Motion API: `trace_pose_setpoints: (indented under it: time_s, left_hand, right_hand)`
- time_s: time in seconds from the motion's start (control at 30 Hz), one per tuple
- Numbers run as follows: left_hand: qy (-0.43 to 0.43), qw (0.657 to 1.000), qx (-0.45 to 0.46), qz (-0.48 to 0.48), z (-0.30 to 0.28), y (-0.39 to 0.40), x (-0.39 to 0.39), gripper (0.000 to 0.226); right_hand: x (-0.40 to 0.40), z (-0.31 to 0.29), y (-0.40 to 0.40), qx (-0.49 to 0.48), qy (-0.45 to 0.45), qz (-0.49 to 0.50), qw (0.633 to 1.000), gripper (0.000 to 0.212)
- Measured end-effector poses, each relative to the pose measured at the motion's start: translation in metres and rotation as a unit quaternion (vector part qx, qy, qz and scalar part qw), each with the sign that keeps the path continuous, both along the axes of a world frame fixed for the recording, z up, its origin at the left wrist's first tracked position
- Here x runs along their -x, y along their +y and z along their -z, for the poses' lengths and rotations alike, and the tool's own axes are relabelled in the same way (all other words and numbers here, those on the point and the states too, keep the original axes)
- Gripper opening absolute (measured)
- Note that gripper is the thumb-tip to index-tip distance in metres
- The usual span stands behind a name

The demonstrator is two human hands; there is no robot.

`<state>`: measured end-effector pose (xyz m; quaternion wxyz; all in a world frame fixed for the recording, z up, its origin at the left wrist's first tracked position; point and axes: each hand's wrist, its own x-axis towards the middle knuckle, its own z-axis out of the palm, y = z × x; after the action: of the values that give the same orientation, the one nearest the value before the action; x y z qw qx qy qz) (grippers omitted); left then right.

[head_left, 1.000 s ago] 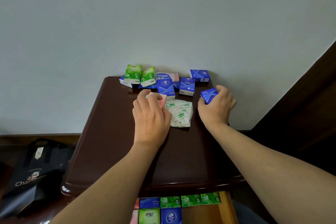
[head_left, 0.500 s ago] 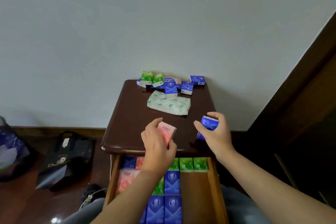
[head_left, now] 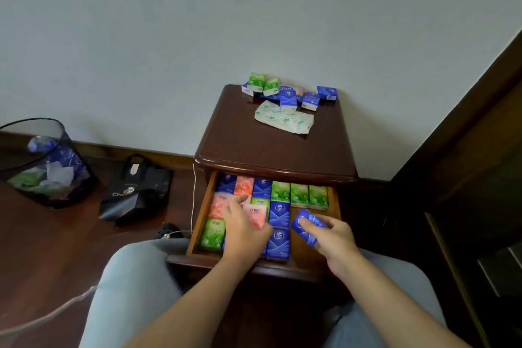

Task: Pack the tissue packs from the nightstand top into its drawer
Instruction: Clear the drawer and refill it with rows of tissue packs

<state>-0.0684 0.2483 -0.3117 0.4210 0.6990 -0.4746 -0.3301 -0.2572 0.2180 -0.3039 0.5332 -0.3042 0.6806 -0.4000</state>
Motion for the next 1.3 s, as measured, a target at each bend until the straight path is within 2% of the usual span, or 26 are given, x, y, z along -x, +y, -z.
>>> trace_pose_setpoints:
  time_s: [0.1, 0.23, 0.37, 0.5, 0.67, 0.83, 1.13, 1.3]
  left_hand:
    - [0.021, 0.999, -0.025, 0.015, 0.001, 0.004, -0.002, 0.077]
    - [0.080, 0.995, -0.024, 0.051, 0.003, 0.008, -0.002, 0.062]
    - [0.057, 0.996, -0.004, 0.070, 0.008, 0.012, 0.002, 0.063]
    - [0.022, 0.993, -0.003, 0.118, 0.008, 0.011, 0.004, 0.063]
    - [0.048, 0.990, 0.015, 0.134, 0.009, 0.009, 0.002, 0.069]
    - [0.057, 0.990, 0.021, 0.124, 0.012, 0.010, -0.001, 0.076]
    - [0.077, 0.992, 0.014, 0.102, 0.011, 0.008, -0.003, 0.069]
    - [0.103, 0.990, 0.028, 0.092, 0.012, 0.008, -0.002, 0.054]
  right_hand:
    - [-0.005, 0.013, 0.001, -0.001, 0.013, 0.021, 1.000, 0.036]
    - [-0.004, 0.031, 0.001, -0.033, 0.046, 0.043, 0.997, 0.034]
    - [-0.003, 0.047, -0.003, -0.041, 0.124, 0.043, 0.991, 0.041]
    - [-0.006, 0.061, -0.014, -0.058, 0.120, 0.056, 0.989, 0.039]
    - [-0.011, 0.075, -0.022, -0.044, 0.108, 0.063, 0.991, 0.034]
    - [-0.016, 0.078, -0.024, -0.042, 0.186, 0.059, 0.980, 0.032]
    - [-0.018, 0.079, -0.032, -0.049, 0.142, 0.075, 0.986, 0.036]
    - [-0.015, 0.065, -0.029, -0.058, 0.104, 0.044, 0.992, 0.039]
